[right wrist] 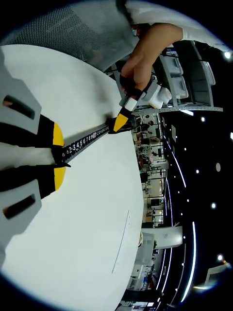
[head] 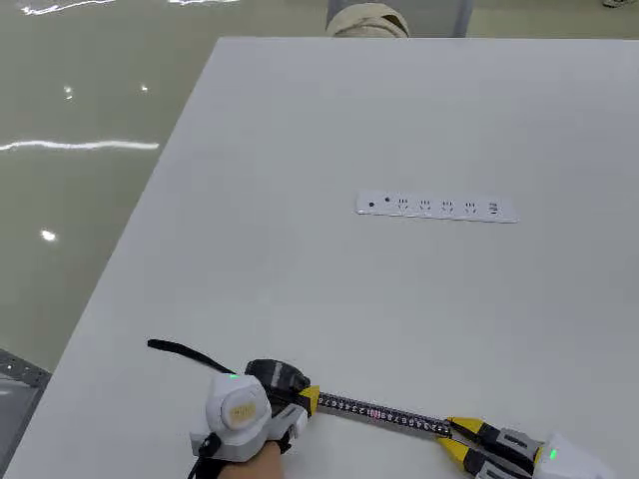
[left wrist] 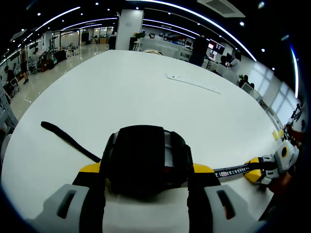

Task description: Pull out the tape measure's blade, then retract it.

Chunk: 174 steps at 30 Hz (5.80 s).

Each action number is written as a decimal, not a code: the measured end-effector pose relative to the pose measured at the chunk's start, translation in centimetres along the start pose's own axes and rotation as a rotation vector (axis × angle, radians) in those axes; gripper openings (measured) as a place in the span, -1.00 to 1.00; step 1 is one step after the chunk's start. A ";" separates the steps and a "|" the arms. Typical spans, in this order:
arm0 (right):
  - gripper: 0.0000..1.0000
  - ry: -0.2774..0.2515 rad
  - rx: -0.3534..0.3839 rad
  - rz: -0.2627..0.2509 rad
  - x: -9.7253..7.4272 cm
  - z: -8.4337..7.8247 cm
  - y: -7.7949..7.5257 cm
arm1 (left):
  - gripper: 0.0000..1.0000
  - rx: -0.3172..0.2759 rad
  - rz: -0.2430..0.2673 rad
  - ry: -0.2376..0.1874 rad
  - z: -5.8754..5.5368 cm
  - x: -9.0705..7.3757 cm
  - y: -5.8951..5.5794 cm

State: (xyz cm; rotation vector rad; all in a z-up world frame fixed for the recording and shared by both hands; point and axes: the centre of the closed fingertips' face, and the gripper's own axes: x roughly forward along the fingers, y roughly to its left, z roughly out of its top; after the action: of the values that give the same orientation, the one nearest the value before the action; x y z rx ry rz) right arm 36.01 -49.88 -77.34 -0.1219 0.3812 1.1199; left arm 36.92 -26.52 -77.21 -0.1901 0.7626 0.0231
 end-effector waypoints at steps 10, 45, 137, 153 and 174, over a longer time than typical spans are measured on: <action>-0.78 0.000 0.011 0.007 0.6 0.2 0.3 | 0.33 0.000 -0.002 0.000 -0.1 0.1 0.0; -0.77 -0.002 0.020 0.057 4.7 1.7 2.0 | 0.33 -0.002 -0.003 -0.004 0.0 0.1 0.0; -0.76 -0.011 0.020 0.182 12.8 4.5 6.1 | 0.31 -0.060 -0.083 -0.010 0.5 -0.2 0.1; -0.76 -0.009 0.014 0.199 13.9 4.9 6.6 | 0.31 -0.068 -0.088 -0.010 0.5 -0.1 0.1; -0.76 0.000 -0.002 0.240 15.9 5.4 7.6 | 0.30 -0.083 -0.093 -0.015 0.5 -0.1 0.2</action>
State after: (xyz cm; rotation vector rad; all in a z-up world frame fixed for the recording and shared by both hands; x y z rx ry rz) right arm 36.53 -31.45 -77.29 -0.0788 0.4022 1.3571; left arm 37.17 -26.24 -76.78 -0.3037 0.7373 -0.0323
